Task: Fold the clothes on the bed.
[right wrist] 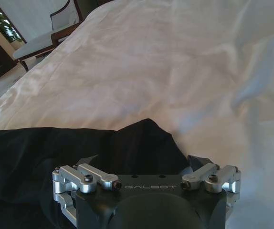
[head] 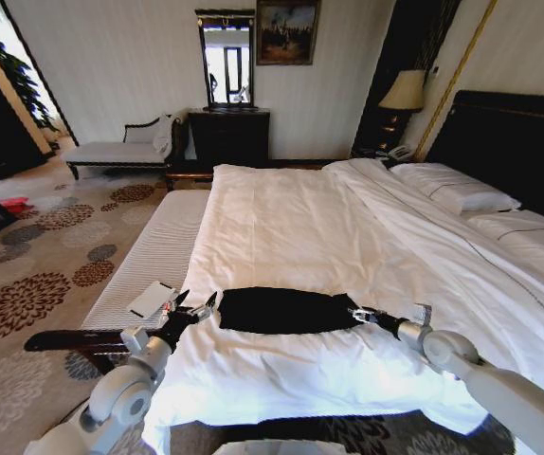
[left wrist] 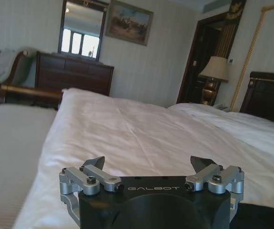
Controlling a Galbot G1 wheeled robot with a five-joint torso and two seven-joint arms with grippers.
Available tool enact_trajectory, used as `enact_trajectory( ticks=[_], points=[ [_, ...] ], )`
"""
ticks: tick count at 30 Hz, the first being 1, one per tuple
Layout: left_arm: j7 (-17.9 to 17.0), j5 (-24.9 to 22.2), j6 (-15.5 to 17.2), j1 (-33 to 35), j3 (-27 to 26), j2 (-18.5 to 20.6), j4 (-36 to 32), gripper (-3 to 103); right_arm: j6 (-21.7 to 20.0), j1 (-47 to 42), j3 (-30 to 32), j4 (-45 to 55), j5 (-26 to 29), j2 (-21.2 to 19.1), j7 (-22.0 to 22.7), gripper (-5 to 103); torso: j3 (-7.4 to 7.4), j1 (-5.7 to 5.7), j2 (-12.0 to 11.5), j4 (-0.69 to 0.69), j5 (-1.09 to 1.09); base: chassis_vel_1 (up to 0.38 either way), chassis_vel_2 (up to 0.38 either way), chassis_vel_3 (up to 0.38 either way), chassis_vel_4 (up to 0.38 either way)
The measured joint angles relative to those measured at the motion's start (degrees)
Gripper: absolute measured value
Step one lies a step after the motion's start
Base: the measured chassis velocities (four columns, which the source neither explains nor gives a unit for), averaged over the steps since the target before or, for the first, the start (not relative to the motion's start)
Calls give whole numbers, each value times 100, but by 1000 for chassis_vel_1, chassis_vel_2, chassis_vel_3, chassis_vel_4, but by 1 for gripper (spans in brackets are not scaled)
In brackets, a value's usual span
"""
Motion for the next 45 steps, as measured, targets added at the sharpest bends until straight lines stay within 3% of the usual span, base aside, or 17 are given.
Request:
enact_trajectory(
  ticks=[10,21,23,26,28,32,35,37,43,45],
  points=[
    [461,796,-471,1360,-761,-313,-399,100,-93,136,-165,-43,208,98,-18,100,0,0,0,1,0,0,0,0,0],
    [534,830,-599,1748,-976,-632,-458,100,-111,82,-219,-100,127,205,52,101,-1,0,0,0,0,0,0,0,0],
    [534,830,-600,1744,-970,-635,-457,100,-111,79,-219,-95,123,211,54,97,-1,0,0,0,0,0,0,0,0],
    [513,826,-601,1679,-938,-641,-388,100,-101,49,-210,-57,111,238,52,83,0,-1,0,0,-1,0,0,0,0],
    [504,808,-601,1657,-938,-645,-364,100,-97,34,-203,-31,108,243,51,83,0,0,0,0,-1,0,0,0,0],
    [485,782,-601,1611,-935,-658,-304,100,-95,27,-206,34,84,286,51,61,0,0,0,0,0,0,0,0,0],
    [439,660,-583,1591,-935,-658,-293,100,-95,50,-220,52,73,305,52,56,0,0,0,1,0,0,0,0,0],
    [414,623,-572,1554,-956,-650,-244,100,-97,70,-227,73,71,307,54,44,0,-1,0,1,-1,0,0,0,0],
    [395,579,-572,1509,-953,-635,-183,100,-97,58,-226,93,60,307,56,28,0,0,0,1,0,0,0,0,0],
    [389,579,-572,1477,-920,-626,-161,100,-97,41,-216,109,52,307,56,17,0,-1,0,1,0,0,0,0,0]
  ],
)
